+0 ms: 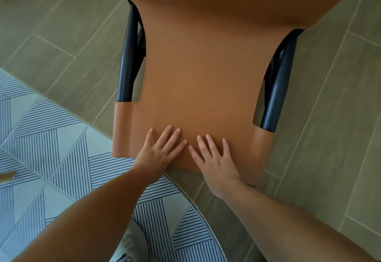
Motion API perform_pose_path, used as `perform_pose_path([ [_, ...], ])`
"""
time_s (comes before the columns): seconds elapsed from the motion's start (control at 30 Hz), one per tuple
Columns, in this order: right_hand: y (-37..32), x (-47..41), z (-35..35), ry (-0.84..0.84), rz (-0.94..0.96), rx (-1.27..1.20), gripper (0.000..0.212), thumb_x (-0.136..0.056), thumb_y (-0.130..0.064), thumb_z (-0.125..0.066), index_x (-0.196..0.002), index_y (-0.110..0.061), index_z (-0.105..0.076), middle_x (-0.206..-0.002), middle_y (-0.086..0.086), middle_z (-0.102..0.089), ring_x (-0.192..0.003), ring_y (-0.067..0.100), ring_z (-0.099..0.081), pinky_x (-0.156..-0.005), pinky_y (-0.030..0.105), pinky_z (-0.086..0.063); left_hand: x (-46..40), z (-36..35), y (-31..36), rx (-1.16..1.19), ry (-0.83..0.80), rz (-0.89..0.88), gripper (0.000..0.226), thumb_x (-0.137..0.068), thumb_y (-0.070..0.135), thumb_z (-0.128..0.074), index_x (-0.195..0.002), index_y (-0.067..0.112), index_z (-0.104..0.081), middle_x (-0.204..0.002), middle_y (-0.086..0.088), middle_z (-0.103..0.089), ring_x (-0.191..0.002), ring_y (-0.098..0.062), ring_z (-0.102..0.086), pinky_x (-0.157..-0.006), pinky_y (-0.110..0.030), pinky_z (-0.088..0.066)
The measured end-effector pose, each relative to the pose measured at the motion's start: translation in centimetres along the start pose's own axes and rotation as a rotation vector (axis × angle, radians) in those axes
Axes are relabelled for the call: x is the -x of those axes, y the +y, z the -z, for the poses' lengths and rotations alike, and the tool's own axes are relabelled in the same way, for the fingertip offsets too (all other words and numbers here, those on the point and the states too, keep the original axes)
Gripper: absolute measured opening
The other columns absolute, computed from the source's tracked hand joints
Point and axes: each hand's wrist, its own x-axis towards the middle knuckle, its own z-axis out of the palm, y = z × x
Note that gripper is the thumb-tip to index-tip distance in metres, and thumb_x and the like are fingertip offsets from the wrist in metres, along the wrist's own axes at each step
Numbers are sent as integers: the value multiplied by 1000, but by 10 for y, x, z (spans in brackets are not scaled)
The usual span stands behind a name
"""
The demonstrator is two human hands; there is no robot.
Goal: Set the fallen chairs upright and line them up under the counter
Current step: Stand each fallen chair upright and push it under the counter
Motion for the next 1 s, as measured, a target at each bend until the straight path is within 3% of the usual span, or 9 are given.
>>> perform_pose_path([
  [0.2,-7,-2,-1,22,-17,7,110,-90,-43,-60,-146,-20,31,-157,16,29,-143,42,24,-109,70,5,-1,-1,1,12,16,12,108,-89,39,-60,-151,22,26,-156,-18,32,-147,-43,15,-109,-73,-10],
  [0.43,-9,-4,1,62,-21,3,94,-95,-41,-52,-152,-19,19,-160,13,20,-146,41,16,-109,70,-2,-2,4,1,-7,3,3,110,-85,38,-67,-153,24,19,-165,-17,4,-149,-43,-3,-106,-72,-24],
  [0.67,-10,-2,3,61,-19,-10,100,-90,-40,-60,-152,-17,15,-160,14,16,-145,42,14,-109,69,-6,-1,10,-5,13,-27,-36,118,-86,35,-67,-146,26,34,-164,-17,15,-149,-43,6,-109,-70,-23],
  [1.0,-11,1,9,38,-29,-37,101,-90,-37,-63,-153,-18,13,-161,12,14,-146,41,11,-110,68,-9,3,22,-4,26,-75,-38,109,-90,27,-60,-146,28,34,-161,-13,25,-149,-39,15,-112,-66,-24],
])
